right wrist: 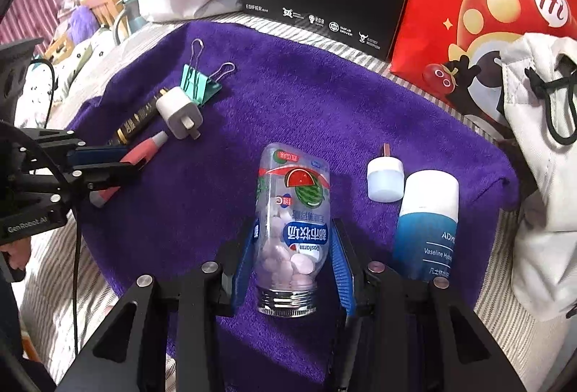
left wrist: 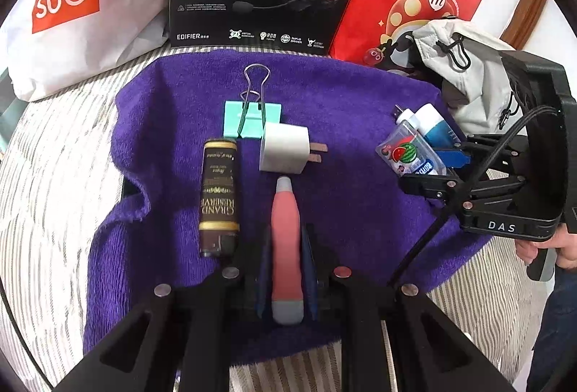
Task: Organize rigid objects
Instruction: 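Release the pink tube on the towel with the left tool while the right tool releases the bottle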
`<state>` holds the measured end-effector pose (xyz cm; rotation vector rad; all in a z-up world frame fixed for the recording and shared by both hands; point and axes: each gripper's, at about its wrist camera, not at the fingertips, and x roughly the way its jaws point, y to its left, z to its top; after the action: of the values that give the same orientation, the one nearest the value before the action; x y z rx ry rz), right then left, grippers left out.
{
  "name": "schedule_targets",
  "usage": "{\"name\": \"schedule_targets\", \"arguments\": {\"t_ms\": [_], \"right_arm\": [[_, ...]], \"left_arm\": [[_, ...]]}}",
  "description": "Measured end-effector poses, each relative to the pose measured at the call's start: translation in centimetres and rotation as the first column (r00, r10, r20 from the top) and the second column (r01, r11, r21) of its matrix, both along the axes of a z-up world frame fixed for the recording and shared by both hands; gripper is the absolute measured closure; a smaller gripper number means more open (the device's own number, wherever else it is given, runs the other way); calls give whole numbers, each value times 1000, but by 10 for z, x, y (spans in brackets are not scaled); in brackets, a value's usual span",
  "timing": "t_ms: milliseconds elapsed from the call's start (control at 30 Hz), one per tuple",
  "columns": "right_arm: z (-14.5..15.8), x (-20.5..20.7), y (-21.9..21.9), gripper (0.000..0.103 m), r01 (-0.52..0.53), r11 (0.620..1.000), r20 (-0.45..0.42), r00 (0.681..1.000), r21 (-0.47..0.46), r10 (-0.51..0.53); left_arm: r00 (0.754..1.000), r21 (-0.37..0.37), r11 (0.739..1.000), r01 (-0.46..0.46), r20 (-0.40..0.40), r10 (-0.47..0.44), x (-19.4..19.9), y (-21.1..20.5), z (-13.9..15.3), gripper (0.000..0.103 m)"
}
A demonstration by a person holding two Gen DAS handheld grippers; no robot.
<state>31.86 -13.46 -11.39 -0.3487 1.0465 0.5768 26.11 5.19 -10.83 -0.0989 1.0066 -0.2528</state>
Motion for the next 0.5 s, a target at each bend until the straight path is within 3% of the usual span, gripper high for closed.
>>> {"name": "schedule_targets", "arguments": {"t_ms": [133, 267, 367, 500], "right_arm": [[1, -1, -3, 56, 8, 1000, -18, 1000, -9, -8], [4, -10, -10, 52, 9, 1000, -15, 1000, -21, -9], [11, -20, -22, 52, 33, 999, -14, 999, -1, -33], [23, -37, -39, 52, 85, 996, 14, 996, 13, -86]], "left_arm": [[1000, -10, 1000, 2, -11, -2, -7, 1, 1, 76], [1000, 30, 1000, -4, -5, 5, -15, -2, 6, 69], [1000, 24, 999, -21, 6, 21, -25, -2, 14, 52], [998, 35, 998, -42, 38, 41, -43, -2, 30, 51]]}}
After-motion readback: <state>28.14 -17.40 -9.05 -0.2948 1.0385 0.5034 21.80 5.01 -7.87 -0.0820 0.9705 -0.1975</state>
